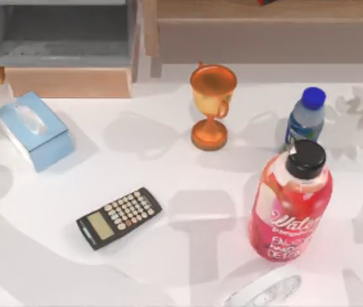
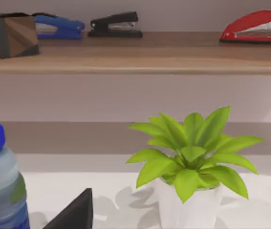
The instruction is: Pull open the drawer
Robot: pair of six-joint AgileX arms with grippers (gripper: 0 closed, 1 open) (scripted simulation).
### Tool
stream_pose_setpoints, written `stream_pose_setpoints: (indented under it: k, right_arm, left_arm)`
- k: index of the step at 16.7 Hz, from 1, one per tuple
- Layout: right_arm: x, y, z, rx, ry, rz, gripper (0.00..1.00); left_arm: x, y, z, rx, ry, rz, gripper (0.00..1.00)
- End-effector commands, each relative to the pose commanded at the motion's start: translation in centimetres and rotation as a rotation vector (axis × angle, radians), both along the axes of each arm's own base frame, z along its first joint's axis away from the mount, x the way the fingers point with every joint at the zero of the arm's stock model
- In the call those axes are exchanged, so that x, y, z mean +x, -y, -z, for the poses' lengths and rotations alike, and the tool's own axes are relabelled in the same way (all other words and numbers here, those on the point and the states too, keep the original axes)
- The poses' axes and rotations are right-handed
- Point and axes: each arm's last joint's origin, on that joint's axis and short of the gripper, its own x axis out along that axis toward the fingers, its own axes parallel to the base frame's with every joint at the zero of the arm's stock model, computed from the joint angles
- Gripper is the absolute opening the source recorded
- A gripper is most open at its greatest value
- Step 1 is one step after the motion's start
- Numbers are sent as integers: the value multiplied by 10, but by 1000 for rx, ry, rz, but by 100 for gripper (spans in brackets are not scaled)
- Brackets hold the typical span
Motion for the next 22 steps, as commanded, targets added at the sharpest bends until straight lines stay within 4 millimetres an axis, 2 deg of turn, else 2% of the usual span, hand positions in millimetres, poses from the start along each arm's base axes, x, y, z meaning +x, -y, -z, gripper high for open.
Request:
stream_pose_setpoints:
  k: [4,8,21,22]
  right_arm:
    - [0,0,0,0,0,0,100]
    - [0,0,0,0,0,0,100]
    - [0,0,0,0,0,0,100]
    - [0,0,0,0,0,0,100]
  left_arm:
    - [16,-1,1,0,0,0,100]
    - [18,-1,0,0,0,0,100]
    - [18,-1,0,0,0,0,2]
    - [18,-1,0,0,0,0,0]
